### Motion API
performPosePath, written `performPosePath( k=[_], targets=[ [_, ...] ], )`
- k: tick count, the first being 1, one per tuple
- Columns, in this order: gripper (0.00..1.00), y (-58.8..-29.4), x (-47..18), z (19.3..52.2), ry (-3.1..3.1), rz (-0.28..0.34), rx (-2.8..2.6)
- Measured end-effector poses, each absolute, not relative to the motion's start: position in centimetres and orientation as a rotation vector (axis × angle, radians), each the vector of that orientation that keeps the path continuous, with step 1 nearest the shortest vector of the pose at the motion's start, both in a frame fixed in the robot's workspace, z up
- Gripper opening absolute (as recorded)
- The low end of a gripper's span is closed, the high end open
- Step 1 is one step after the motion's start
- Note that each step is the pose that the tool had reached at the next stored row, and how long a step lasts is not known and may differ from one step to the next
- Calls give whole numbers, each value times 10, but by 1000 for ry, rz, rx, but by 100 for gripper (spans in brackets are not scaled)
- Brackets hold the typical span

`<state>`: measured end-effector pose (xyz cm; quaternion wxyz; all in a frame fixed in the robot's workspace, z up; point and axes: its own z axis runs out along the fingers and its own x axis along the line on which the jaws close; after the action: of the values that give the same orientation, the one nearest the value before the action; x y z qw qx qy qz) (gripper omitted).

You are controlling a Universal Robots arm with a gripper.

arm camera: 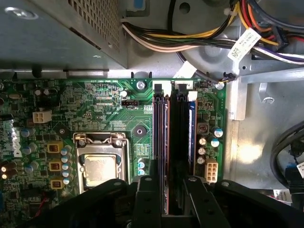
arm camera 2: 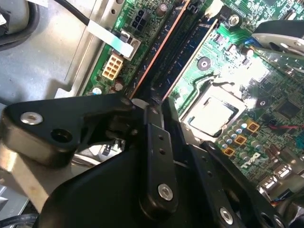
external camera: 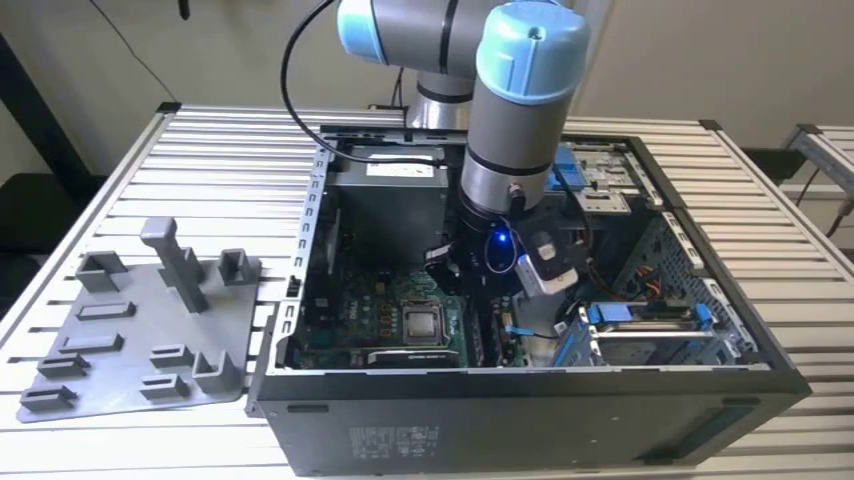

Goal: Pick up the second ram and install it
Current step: 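Insert the second ram into the second slot, then press down the second ram until it locks into place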

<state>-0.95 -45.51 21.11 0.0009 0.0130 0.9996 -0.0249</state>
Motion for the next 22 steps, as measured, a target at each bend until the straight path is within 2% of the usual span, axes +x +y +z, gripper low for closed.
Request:
performPosePath(
  k=[1,8,12,14,15,17,22],
  targets=[
    [29,-455,-9,211,3139,-79,41],
    [29,-455,-9,239,3139,-78,45],
    [29,-455,-9,240,3139,-78,45],
    [20,-455,-9,240,3139,-78,45],
    [20,-455,-9,240,3139,-79,45],
    [11,-455,-9,240,3139,-79,45],
    [11,-455,-9,241,3139,-79,45]
  ],
)
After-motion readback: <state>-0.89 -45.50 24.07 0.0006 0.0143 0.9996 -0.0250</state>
